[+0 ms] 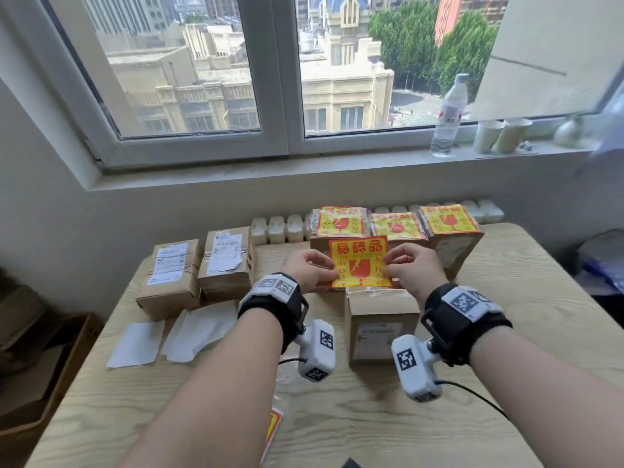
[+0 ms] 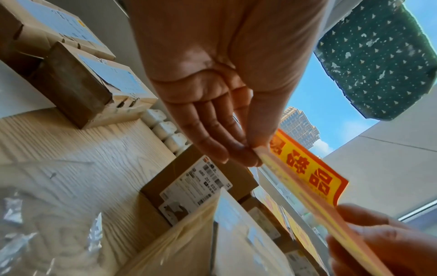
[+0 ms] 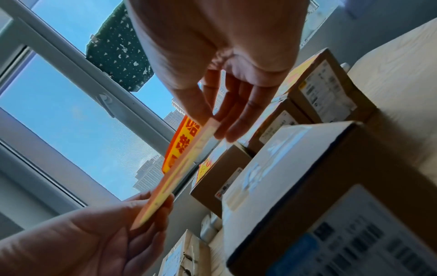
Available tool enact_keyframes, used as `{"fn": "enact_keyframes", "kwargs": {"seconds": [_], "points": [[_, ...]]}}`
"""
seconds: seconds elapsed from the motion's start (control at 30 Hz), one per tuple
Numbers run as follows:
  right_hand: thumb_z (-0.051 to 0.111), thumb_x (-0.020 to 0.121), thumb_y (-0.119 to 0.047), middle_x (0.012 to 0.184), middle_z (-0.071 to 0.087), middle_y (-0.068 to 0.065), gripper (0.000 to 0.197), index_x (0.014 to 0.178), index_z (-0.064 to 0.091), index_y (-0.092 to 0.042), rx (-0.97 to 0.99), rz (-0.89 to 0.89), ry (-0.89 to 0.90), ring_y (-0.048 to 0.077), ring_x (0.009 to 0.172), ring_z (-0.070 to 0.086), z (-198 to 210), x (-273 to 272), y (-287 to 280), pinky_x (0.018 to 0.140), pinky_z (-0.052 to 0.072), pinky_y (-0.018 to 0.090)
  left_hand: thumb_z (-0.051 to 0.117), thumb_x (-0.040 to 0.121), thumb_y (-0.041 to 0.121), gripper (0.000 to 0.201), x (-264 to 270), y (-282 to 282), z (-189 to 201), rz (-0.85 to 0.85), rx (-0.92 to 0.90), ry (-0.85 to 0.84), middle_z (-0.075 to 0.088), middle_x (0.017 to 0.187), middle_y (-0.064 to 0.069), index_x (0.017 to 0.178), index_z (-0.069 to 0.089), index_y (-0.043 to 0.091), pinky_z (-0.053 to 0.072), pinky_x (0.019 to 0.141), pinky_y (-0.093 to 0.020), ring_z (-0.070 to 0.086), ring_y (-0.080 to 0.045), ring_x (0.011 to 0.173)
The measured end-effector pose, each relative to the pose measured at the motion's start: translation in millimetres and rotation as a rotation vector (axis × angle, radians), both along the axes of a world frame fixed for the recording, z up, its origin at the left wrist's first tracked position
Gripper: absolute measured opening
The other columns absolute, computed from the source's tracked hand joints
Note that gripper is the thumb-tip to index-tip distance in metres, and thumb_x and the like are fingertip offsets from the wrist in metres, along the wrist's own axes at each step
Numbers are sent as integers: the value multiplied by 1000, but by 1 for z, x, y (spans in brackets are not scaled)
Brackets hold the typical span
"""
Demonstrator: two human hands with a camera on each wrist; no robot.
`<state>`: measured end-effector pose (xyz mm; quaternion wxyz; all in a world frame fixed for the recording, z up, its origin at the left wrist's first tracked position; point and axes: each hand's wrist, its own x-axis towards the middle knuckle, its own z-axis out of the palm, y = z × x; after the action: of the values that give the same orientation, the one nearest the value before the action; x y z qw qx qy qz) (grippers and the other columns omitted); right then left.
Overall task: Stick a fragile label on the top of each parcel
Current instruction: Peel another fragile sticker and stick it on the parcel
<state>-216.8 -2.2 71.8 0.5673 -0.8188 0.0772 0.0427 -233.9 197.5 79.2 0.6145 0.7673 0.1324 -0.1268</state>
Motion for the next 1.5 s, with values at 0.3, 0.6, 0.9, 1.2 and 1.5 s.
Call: {"fn": "enact_keyframes", "kwargs": {"seconds": [0.3,0.6,0.9,1.2,1.5], "points": [[69,80,4,100,68,2,29,99,71,-18,-128,55,18,19,95,64,-13,-13,-40,81,57,34,79,75,7,32,-11,-43,-9,-82,132,-49,66,96,2,106,71,13,53,57,-13,65,-7,81],[69,82,0,89,65,-5,34,112,70,-17,-208,100,-20,14,90,63,-32,-20,-45,80,58,32,84,68,15,34,-16,-49,-26,24,246,-45,69,108,5,96,73,30,56,89,-37,66,-14,98],[65,88,-5,98,64,-3,35,121,67,-17,-307,110,-68,11,90,60,-39,-21,-43,74,47,19,84,70,18,43,-16,-53,-34,1,387,-83,67,112,7,110,71,28,55,90,-32,62,-10,98],[65,87,-5,96,63,-5,36,122,66,-16,-346,118,-73,9,88,59,-41,-22,-42,60,39,7,84,69,19,42,-14,-54,-37,-18,463,-103,66,114,7,108,71,29,54,88,-30,61,-10,99],[66,86,-3,102,66,0,39,122,66,-15,-346,105,-62,14,94,62,-39,-24,-41,82,55,26,83,69,23,44,-14,-58,-39,-41,572,-136,65,118,7,111,69,31,54,88,-29,61,-11,100]]}}
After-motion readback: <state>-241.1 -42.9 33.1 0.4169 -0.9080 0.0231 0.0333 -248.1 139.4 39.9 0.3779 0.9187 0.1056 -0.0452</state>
